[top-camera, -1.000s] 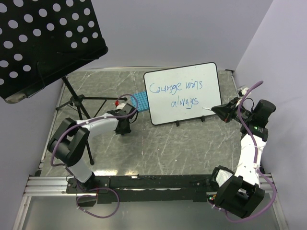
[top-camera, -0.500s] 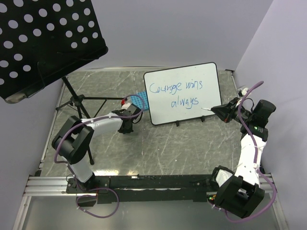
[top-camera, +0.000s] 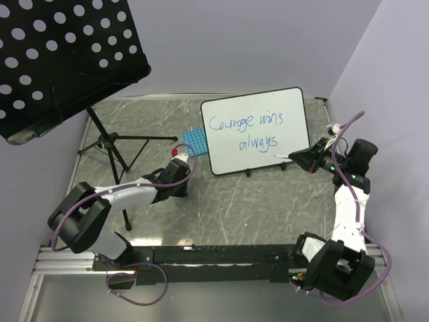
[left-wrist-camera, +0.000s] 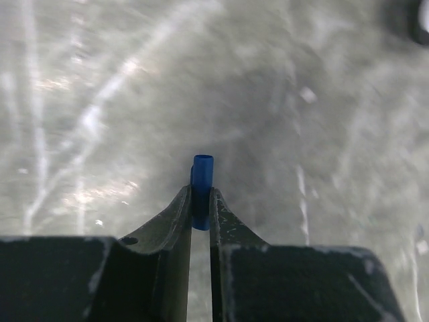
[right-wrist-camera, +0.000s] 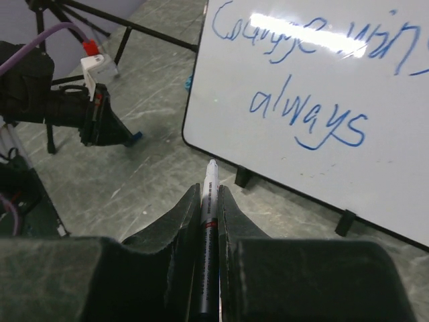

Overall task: Write a sentence on the whiteboard
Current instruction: Pick up the pen cap from the center of the board, then insert the whiteboard marker without the cap into the pen cap.

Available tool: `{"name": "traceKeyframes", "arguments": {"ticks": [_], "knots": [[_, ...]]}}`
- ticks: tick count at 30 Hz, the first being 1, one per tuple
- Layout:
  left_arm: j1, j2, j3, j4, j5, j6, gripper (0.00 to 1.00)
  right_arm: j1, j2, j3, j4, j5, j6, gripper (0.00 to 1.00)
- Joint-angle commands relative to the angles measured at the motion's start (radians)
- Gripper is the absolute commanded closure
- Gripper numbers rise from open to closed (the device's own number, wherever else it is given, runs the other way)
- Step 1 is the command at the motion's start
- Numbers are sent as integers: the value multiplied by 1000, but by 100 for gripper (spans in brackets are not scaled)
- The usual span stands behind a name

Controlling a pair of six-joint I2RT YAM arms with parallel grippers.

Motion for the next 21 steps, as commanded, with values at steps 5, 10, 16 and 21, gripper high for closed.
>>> {"name": "traceKeyframes", "arguments": {"ticks": [5,10,16,21], "knots": [[-22,-123,-131,324,216,135,95,268,154,58,-67,-22,-73,100],[-83,-151,-190,481,310,233,95,464,279,101,-118,4,-99,100],[-157,-158,-231,675,456,382,96,616,368,126,-99,49,-82,100],[-183,-175,-272,772,546,513,98,655,411,144,-132,55,-108,100]]}}
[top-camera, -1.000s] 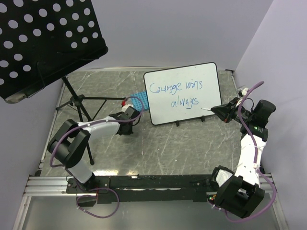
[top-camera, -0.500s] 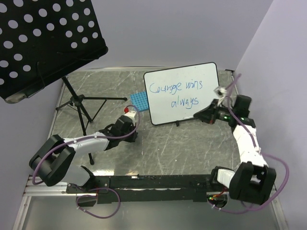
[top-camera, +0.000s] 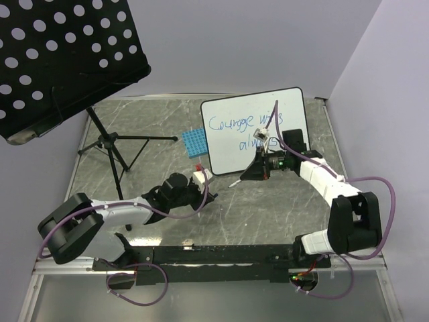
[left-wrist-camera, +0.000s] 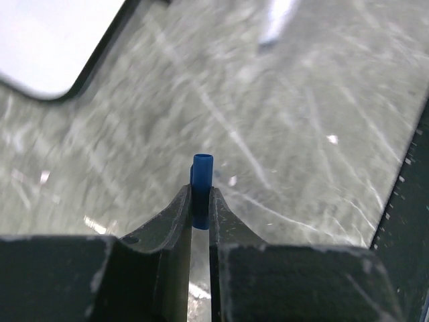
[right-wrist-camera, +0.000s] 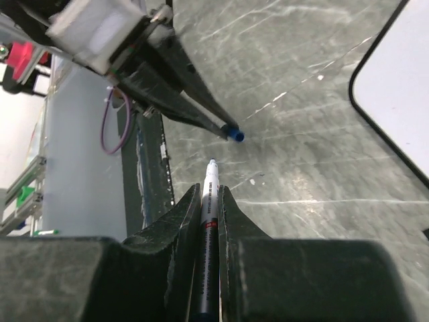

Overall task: Write a sentence on the whiteboard
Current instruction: Insert the whiteboard marker without the cap into the pen cap.

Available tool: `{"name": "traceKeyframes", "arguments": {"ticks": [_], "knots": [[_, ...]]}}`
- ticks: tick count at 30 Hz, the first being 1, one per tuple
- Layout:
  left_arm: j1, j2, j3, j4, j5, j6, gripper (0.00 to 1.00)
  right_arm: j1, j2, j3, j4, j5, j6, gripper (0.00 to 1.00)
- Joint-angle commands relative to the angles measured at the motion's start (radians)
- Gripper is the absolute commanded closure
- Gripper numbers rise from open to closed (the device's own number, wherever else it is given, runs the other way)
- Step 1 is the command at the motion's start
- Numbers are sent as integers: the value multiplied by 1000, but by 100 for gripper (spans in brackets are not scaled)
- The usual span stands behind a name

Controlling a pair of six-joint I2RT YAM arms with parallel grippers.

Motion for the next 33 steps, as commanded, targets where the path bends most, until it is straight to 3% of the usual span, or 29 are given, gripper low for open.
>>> {"name": "traceKeyframes", "arguments": {"ticks": [1,14,33], "knots": [[-15,-45,-40,188,132,179,98,19,33,58,-23,2,-46,100],[-17,-31,-95,357,205,273,99,70,86,82,-83,-12,-94,100],[-17,7,-72,372,238,255,99,79,62,76,-58,-27,-68,100]]}}
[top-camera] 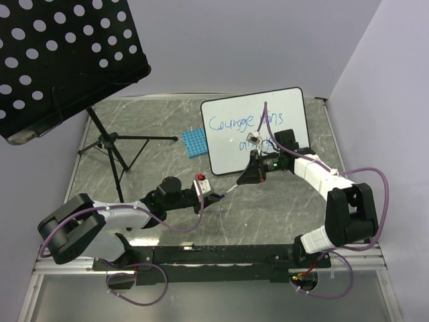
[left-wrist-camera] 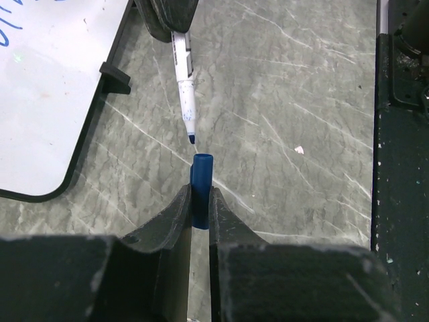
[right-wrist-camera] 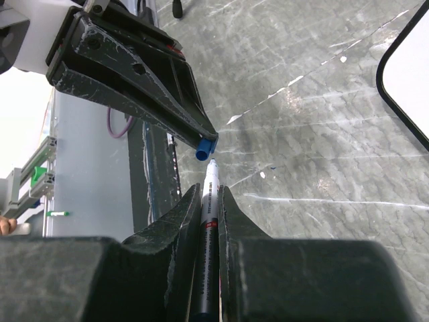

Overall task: Write a sentence on the whiteboard
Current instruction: Insert the whiteboard marker without the cap into the pen cap.

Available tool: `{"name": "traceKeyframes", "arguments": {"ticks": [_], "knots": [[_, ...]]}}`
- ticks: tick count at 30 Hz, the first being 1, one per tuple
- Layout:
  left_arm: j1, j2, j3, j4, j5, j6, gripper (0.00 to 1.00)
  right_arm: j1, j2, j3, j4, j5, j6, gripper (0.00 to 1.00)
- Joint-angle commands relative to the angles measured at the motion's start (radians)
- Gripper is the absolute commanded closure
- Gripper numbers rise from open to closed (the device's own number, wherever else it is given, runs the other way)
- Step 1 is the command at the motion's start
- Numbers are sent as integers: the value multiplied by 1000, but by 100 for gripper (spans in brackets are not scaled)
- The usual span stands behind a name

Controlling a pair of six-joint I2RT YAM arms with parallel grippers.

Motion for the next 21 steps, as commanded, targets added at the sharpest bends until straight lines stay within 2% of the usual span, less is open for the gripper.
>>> {"name": "traceKeyframes", "arguments": {"ticks": [1,21], "knots": [[-4,15,16,66,33,5,99,7,-17,40,23,-42,-2,100],[-4,17,36,69,32,-13,98,33,3,40,27,-44,4,100]]}}
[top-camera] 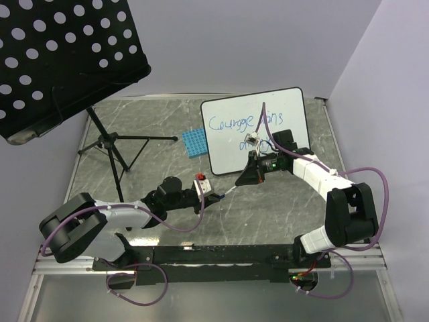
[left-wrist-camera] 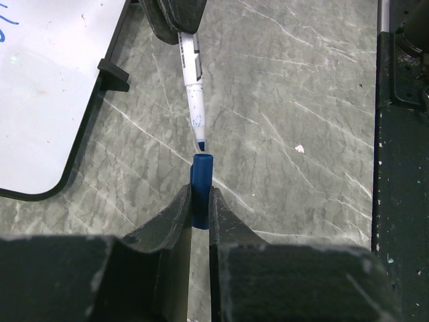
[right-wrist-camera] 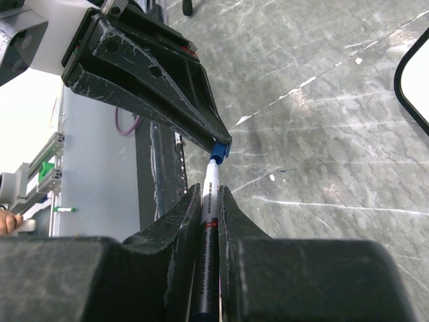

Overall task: Write a sentence on the whiteboard
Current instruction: Insert the whiteboard marker without the cap into the pen cap.

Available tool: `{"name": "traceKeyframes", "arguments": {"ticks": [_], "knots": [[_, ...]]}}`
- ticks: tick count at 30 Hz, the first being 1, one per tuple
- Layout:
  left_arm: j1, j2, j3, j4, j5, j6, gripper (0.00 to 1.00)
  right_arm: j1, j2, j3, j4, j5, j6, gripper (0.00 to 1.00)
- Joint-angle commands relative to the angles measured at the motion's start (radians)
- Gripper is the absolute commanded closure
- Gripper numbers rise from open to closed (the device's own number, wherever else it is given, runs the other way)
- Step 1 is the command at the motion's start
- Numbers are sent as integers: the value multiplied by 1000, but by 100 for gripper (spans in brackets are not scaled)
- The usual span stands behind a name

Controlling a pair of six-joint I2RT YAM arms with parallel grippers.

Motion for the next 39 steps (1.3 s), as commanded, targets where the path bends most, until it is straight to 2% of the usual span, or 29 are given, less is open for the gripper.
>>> {"name": "traceKeyframes", "arguments": {"ticks": [1,18,39], "knots": [[-4,0,34,66,32,-11,98,12,2,38,27,-31,-6,100],[-4,-26,39,74,56,-25,98,21,11,35,44,-21,9,100],[-3,-42,4,74,23,-50,99,14,-23,38,37,-4,-2,100]]}}
